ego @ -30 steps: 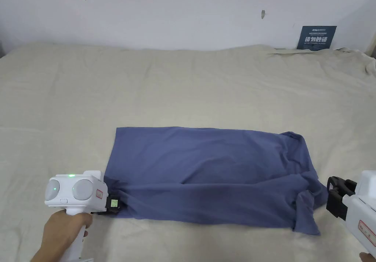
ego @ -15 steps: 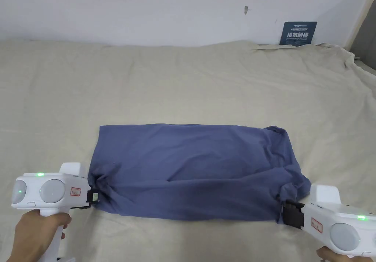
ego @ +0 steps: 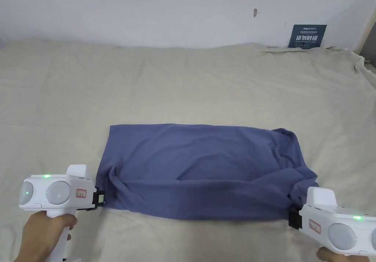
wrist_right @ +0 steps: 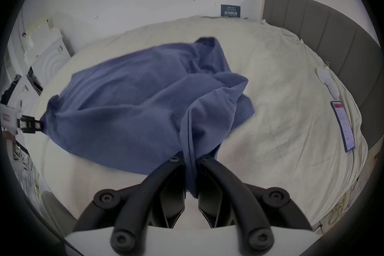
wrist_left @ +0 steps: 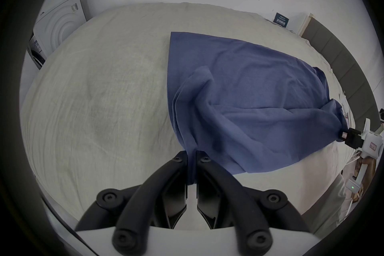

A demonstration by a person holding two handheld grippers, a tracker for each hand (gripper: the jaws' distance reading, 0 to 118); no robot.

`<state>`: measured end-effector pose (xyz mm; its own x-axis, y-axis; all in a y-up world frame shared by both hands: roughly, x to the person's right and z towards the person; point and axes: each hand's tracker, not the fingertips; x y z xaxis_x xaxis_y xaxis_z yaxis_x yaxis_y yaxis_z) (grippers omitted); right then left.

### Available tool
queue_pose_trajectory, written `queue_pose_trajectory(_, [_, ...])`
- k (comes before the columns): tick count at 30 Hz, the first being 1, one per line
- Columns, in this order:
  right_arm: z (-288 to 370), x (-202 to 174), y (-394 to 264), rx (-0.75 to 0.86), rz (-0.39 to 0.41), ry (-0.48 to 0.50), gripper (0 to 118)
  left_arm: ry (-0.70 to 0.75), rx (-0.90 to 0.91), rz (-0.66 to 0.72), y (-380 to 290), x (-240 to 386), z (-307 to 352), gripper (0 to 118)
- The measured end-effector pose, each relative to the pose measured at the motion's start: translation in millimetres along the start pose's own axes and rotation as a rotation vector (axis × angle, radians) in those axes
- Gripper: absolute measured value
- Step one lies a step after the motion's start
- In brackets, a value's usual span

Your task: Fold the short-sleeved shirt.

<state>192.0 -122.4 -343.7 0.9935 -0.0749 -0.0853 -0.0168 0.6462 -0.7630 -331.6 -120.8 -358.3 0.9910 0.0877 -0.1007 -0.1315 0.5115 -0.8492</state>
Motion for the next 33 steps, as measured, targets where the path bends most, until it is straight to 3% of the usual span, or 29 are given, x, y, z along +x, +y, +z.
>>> queue_pose_trajectory(4, [34, 11, -4, 0.054, 0.018, 0.025, 6, -0.013, -0.006, 0.016, -10, -11, 9, 5])
queue_pose_trajectory(12, [77, 36, -41, 0.059, -0.038, 0.097, 6, -0.053, -0.022, 0.068, -62, -23, 42, 5])
queue_pose_trajectory(19, [55, 42, -84, -0.023, -0.051, 0.06, 6, -0.025, -0.082, 0.078, -116, -18, 33, 5])
queue_pose_trajectory(27, [40, 29, -97, -0.08, -0.075, 0.011, 8, 0.039, -0.075, 0.083, -120, -5, 27, 7])
queue_pose_trajectory(29, [48, 25, -91, -0.077, -0.077, -0.002, 21, 0.039, -0.078, 0.079, -118, -3, 31, 29])
queue_pose_trajectory(30, [56, 23, -87, -0.068, -0.076, -0.014, 35, 0.042, -0.08, 0.082, -116, -2, 33, 49])
queue_pose_trajectory(31, [63, 20, -82, -0.038, -0.062, -0.028, 59, 0.044, -0.086, 0.083, -114, -2, 35, 79])
queue_pose_trajectory(32, [70, 18, -76, -0.016, -0.046, -0.037, 76, 0.048, -0.089, 0.082, -111, -1, 39, 96])
queue_pose_trajectory(33, [76, 16, -70, 0.002, -0.034, -0.04, 85, 0.052, -0.077, 0.083, -109, 0, 43, 107])
